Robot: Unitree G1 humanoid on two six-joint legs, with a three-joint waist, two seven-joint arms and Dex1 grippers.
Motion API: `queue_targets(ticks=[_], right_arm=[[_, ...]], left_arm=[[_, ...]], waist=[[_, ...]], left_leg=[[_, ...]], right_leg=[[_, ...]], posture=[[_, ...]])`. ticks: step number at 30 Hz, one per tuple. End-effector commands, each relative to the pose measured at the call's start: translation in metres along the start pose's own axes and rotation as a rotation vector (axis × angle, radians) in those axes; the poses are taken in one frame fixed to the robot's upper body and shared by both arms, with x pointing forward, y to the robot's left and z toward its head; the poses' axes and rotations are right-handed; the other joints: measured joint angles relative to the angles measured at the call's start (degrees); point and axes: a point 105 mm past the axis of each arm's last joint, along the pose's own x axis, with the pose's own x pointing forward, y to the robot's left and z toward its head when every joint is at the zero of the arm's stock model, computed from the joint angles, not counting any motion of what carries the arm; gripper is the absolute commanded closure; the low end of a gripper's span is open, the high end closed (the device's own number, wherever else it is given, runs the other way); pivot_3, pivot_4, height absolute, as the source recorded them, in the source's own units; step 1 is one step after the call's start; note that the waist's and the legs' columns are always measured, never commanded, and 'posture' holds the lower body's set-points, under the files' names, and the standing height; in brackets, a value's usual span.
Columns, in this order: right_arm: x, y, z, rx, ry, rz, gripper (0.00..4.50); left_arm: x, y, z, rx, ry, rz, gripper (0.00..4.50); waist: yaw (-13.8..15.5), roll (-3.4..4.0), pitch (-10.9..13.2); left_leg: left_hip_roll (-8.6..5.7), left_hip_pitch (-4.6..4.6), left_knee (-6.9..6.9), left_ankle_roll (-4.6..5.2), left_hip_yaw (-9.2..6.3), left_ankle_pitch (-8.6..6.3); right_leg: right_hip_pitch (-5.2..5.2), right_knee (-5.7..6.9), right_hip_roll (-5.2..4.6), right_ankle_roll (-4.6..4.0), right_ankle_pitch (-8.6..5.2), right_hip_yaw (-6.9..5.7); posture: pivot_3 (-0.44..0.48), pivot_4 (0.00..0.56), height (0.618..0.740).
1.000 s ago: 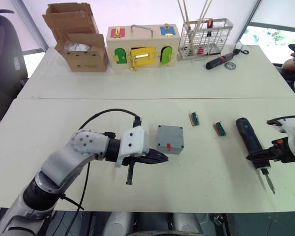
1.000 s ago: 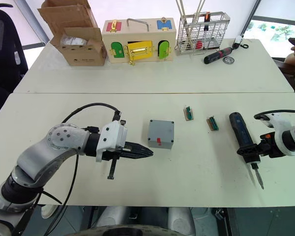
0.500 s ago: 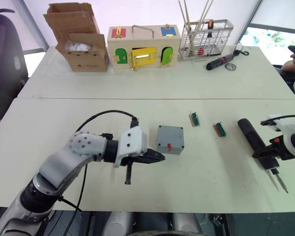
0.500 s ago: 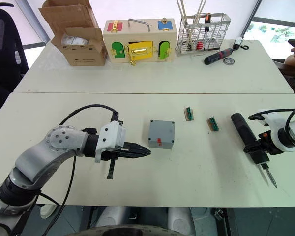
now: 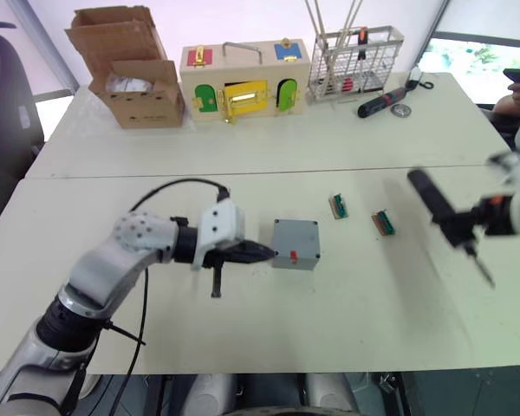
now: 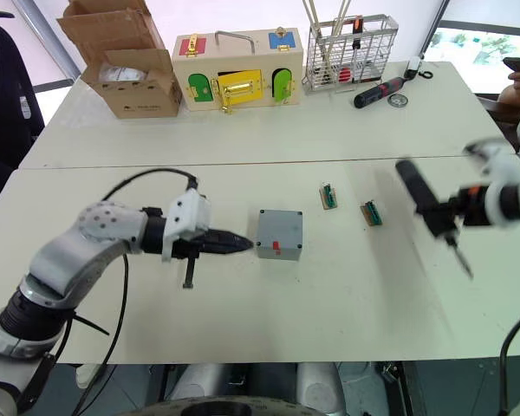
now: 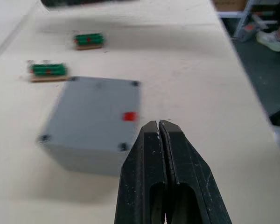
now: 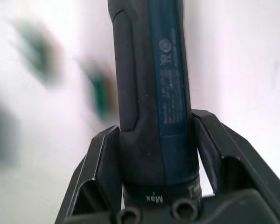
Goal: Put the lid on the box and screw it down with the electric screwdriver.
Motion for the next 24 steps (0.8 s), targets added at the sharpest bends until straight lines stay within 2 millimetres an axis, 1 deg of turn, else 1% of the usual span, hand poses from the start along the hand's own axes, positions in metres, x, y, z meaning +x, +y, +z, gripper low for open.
queue_targets(ticks=[1,4,7,10,11,13,14,16,18,20,22,24], right_arm=[[-0.04,0.032,0.046,0.079,-0.291,0.164,2.52],[-0.042,0.066,0.054,0.051,-0.5,0.365,2.52],[-0.037,0.1,0.048,0.06,-0.7,0.539,2.52],[-0.033,0.123,0.041,0.134,-0.858,0.624,2.52],[-0.032,0.129,0.041,0.156,-0.898,0.627,2.52],[-0.032,0.15,0.04,0.182,-1.036,0.613,2.52],[-0.036,0.159,0.041,0.193,-1.121,0.587,2.52],[-0.038,0.17,0.041,0.193,-1.202,0.524,2.52],[-0.036,0.182,0.04,0.117,-1.226,0.453,2.52],[-0.029,0.194,0.035,-0.012,-1.216,0.387,2.52],[-0.02,0.204,0.028,-0.122,-1.2,0.371,2.52],[-0.012,0.208,0.019,-0.194,-1.189,0.343,2.52]], left_arm=[[-0.012,0.019,0.009,0.021,-0.035,0.027,4.5],[-0.013,0.032,0.018,0.009,-0.07,0.027,4.5],[-0.014,0.04,0.026,-0.009,-0.106,0.019,4.5],[-0.013,0.045,0.031,-0.022,-0.127,0.014,4.5],[-0.013,0.047,0.032,-0.022,-0.133,0.015,4.5],[-0.009,0.052,0.036,-0.031,-0.157,0.027,4.5],[-0.007,0.052,0.036,-0.035,-0.163,0.02,4.5],[-0.004,0.051,0.035,-0.041,-0.16,-0.002,4.5],[0.001,0.049,0.03,-0.029,-0.14,-0.025,4.5],[0.008,0.049,0.024,-0.007,-0.117,-0.04,4.5],[0.016,0.051,0.02,0.018,-0.105,-0.046,4.5],[0.025,0.052,0.019,0.035,-0.108,-0.051,4.5]], waist=[[0.54,-0.02,0.0],[0.71,-0.35,-0.01],[0.57,-0.42,-0.02],[0.59,-0.34,0.02],[0.65,-0.34,0.02],[0.57,-0.34,0.0],[0.43,-0.33,0.0],[0.14,-0.33,0.0],[-0.2,-0.32,0.0],[-0.68,-0.32,-0.01],[-1.09,-0.32,-0.01],[-1.29,-0.32,-0.02]], left_leg=[[0.02,-0.04,-0.08,-0.01,-0.02,0.0],[0.05,-0.05,-0.24,-0.02,-0.19,0.0],[0.0,-0.1,-0.04,-0.02,-0.15,0.0],[-0.08,-0.13,0.16,-0.04,-0.06,0.02],[-0.08,-0.12,0.22,-0.05,-0.11,0.03],[-0.16,-0.12,0.25,-0.05,-0.14,0.03],[-0.16,-0.11,0.24,-0.05,-0.2,0.03],[-0.18,-0.11,0.22,-0.06,-0.19,0.04],[-0.21,-0.11,0.21,-0.07,-0.16,0.04],[-0.27,-0.11,0.21,-0.06,-0.18,0.04],[-0.3,-0.08,0.21,-0.06,-0.15,0.04],[-0.28,-0.07,0.2,-0.05,-0.11,0.04]], right_leg=[[-0.08,-0.02,0.01,0.0,0.0,-0.04],[-0.06,-0.07,0.0,0.0,0.0,-0.26],[0.02,-0.03,-0.06,0.01,0.01,-0.27],[-0.08,0.22,-0.18,0.02,0.01,-0.23],[-0.12,0.53,-0.18,0.01,0.01,-0.25],[-0.22,0.8,-0.24,0.01,0.01,-0.25],[-0.23,0.83,-0.23,0.01,0.01,-0.26],[-0.31,0.84,-0.23,0.01,0.01,-0.25],[-0.37,0.87,-0.22,0.01,0.01,-0.23],[-0.35,0.88,-0.23,0.01,0.01,-0.23],[-0.32,0.89,-0.23,0.01,0.01,-0.22],[-0.34,0.89,-0.21,0.02,0.01,-0.23]], posture=[[0.0,0.15,0.74],[0.0,0.15,0.74],[0.0,0.15,0.74],[0.0,0.15,0.74],[0.0,0.15,0.74],[0.0,0.15,0.74],[0.0,0.15,0.74],[0.0,0.15,0.74],[0.0,0.15,0.74],[0.0,0.15,0.74],[0.0,0.15,0.74],[0.0,0.15,0.74]])
